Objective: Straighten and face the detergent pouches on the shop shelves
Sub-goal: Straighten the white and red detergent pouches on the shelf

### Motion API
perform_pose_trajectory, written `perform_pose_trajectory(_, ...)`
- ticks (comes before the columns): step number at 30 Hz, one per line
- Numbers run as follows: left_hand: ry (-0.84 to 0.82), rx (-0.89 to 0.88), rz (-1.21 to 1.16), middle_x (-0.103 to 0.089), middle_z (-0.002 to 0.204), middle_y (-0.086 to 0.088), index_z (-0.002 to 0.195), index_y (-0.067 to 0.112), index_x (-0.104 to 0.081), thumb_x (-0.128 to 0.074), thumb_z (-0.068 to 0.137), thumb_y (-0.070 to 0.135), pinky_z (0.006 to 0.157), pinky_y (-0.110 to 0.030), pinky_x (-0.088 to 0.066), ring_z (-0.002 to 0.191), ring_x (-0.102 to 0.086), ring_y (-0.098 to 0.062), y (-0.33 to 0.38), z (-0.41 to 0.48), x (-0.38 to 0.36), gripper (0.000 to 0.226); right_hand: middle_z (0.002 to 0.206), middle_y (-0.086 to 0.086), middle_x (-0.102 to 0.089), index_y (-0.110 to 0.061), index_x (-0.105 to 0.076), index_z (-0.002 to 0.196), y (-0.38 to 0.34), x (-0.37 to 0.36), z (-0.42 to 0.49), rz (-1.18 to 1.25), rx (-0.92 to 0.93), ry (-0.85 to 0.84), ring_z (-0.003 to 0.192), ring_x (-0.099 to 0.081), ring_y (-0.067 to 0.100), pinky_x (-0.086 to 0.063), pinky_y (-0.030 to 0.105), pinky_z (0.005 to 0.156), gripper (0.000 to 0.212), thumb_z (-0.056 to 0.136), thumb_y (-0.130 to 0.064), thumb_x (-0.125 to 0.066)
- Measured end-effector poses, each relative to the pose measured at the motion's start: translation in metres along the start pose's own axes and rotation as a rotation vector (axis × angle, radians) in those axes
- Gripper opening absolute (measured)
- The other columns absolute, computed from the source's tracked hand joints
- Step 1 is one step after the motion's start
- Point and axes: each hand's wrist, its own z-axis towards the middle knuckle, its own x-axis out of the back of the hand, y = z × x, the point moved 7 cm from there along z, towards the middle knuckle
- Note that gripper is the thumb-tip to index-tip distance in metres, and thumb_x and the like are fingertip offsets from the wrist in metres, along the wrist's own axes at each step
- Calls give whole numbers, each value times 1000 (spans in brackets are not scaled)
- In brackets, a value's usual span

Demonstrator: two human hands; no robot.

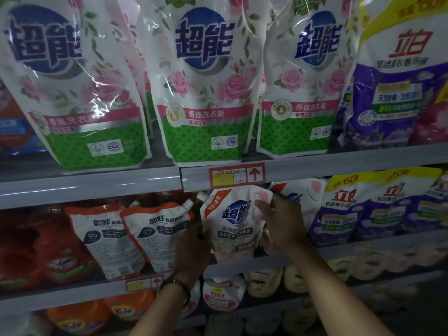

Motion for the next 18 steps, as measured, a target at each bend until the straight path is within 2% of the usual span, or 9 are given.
perform_pose_trajectory(3,-7,10,-22,-79,103,-3,120,13,-73,-68,102,15,68,-15,-51,85,-72,-15,-3,-1,0,19,96,3,-80,-12,-76,107,-2,10,-3,-20,4,74,88,-74,17,-57,31,78,18,100,-28,-72)
perform_pose_trajectory(6,-37,26,-42,-79,106,-1,119,17,-75,-66,102,13,78,-32,-60,92,-75,-19,-10,-3,0,20,96,2,-79,-11,-74,100,5,11,-6,-55,-44,108,87,-72,15,-46,23,75,18,99,-29,-74)
perform_pose_trajectory(7,-39,28,-53,-79,105,0,118,18,-75,-65,102,13,77,-33,-61,91,-75,-20,-12,-3,0,20,98,2,-79,-11,-74,101,7,11,-8,-54,-59,118,88,-71,15,-45,23,76,18,98,-29,-74)
perform_pose_trajectory(10,-32,31,-34,-79,98,0,113,21,-76,-60,104,14,69,-22,-52,85,-72,-15,-14,-6,7,20,97,1,-77,-12,-72,101,10,12,-17,-16,-74,157,87,-71,17,-48,23,74,16,95,-26,-78)
perform_pose_trajectory(11,-34,41,-20,-78,98,1,114,21,-76,-59,105,15,69,-22,-51,85,-72,-16,-16,-6,8,21,95,0,-76,-14,-71,100,10,11,-21,0,-81,156,85,-70,16,-47,21,71,15,95,-26,-78)
perform_pose_trajectory(13,-47,88,-12,-77,108,-1,118,21,-74,-58,106,19,80,-32,-57,95,-72,-20,-21,-10,12,21,91,-4,-73,-16,-69,98,10,9,-30,49,-94,153,84,-68,12,-45,17,68,14,95,-27,-78)
perform_pose_trajectory(15,-53,132,-51,-74,119,-2,121,24,-72,-60,105,22,92,-44,-59,104,-72,-24,-29,-14,17,20,90,-8,-72,-19,-69,98,8,5,-39,83,-84,150,84,-68,7,-50,19,68,13,96,-29,-77)
perform_pose_trajectory(18,-44,146,-119,-75,117,3,117,33,-69,-64,103,25,89,-41,-61,100,-74,-19,-37,-23,28,16,92,-12,-73,-19,-72,102,-1,-6,-52,140,-65,111,86,-69,-1,-57,22,69,9,98,-27,-75)
